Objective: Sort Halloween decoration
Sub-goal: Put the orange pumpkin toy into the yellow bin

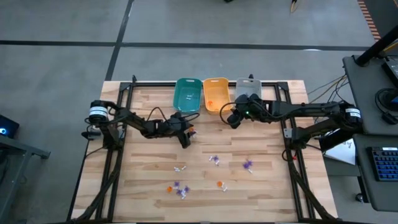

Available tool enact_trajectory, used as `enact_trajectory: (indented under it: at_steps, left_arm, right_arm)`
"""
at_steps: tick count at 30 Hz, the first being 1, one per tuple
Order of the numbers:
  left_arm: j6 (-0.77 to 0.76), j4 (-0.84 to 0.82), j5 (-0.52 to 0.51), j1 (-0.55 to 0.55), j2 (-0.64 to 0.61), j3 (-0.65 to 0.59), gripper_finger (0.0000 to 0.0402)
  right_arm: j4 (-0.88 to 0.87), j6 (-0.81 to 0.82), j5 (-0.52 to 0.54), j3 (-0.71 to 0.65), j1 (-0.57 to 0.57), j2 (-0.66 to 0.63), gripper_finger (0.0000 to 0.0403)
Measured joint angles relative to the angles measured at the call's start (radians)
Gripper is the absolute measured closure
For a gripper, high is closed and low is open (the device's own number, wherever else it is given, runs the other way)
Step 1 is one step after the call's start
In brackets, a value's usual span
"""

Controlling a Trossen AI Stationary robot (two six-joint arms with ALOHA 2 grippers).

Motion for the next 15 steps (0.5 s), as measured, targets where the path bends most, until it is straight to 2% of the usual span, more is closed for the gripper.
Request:
enact_trajectory:
  at_steps: [5,15]
  left_arm:
    - [0.009,-0.038,-0.047,0.002,0.0,-0.004,0.0231]
    - [0.014,-0.066,-0.05,0.003,0.0,-0.007,0.0234]
  right_arm:
    - [0.002,0.01,0.0,-0.003,0.0,0.0,0.0282]
    - [0.002,0.015,0.0,-0.003,0.0,0.0,0.0282]
